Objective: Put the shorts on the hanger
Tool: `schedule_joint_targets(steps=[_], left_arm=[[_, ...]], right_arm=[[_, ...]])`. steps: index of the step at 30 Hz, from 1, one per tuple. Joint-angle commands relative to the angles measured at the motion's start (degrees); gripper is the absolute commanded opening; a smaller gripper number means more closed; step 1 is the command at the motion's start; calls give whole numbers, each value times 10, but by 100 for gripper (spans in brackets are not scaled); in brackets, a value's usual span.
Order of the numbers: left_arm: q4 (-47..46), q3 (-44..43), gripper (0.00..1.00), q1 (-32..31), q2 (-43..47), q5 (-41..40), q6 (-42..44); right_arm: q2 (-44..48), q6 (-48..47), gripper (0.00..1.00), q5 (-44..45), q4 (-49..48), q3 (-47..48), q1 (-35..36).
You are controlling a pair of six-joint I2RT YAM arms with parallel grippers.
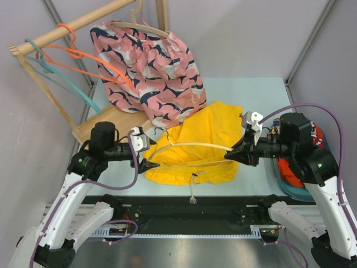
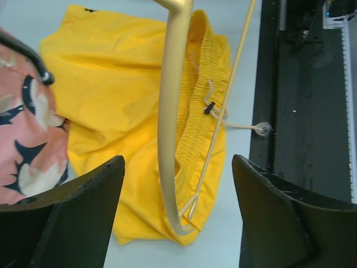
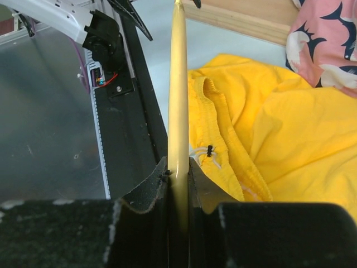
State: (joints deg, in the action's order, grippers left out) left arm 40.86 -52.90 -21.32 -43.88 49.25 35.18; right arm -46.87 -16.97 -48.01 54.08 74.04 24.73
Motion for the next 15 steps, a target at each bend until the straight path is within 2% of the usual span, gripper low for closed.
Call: schedule_joint_targets(steps=[1,3,5,6,8,9,10,11,12,14,15], left_arm=[[19,1,73,-2,-23,86,24],[19,3,68,-2,-28,83,13],[30,0,55,-2,-31,83,4],[33,-2,40,-2,-33,84,1],[48,-5,23,-2,-36,84,-4],[55,-11,9,-2,-37,77,-3],[65,-18,2,-2,-38,71,3],[76,-23,0,-2,-41,62,11],[86,-30,0,-2,-40,38,13],[87,-35,1,-1,-38,9,13],[88,-37,1,-2,-37,-18,31]], right_arm=[[4,14,0,-19,-47,4,13],[0,19,0,-12,-57,2,19],[-2,23,0,-13,-60,-2,22],[-2,24,0,-16,-65,-6,23],[-2,31,0,-16,-73,-16,25],[-3,33,0,-14,-78,-19,30],[-7,37,0,-10,-79,-24,31],[-11,41,0,4,-75,-23,32],[-22,44,17,15,-62,-25,35],[-35,83,41,92,-54,-27,37],[-45,91,63,108,-53,-26,38]])
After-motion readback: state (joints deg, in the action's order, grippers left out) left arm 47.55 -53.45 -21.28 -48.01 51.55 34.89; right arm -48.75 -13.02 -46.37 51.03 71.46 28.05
